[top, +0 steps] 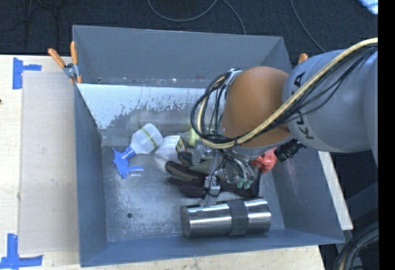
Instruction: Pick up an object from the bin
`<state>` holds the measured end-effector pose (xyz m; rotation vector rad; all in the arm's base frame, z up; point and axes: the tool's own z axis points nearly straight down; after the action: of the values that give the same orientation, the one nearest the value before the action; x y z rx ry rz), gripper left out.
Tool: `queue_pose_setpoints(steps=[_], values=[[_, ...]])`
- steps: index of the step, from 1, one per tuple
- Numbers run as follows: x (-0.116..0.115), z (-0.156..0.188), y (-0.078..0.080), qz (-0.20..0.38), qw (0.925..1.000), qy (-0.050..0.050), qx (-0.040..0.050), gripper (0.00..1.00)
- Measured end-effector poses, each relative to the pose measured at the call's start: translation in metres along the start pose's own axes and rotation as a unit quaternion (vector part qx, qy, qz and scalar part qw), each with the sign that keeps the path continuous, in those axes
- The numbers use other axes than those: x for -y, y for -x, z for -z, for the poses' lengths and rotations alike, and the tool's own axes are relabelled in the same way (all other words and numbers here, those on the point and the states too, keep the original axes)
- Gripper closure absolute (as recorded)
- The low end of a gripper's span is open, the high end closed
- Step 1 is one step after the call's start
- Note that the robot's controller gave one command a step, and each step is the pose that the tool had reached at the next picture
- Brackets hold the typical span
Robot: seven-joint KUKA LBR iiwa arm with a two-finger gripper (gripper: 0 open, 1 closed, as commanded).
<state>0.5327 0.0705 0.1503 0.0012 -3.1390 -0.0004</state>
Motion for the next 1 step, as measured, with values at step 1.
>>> queue_pose_setpoints(steps=[1], values=[[0.0048, -0.0157, 0.0084, 0.066, 0.9978, 0.000, 0.0018, 0.00]])
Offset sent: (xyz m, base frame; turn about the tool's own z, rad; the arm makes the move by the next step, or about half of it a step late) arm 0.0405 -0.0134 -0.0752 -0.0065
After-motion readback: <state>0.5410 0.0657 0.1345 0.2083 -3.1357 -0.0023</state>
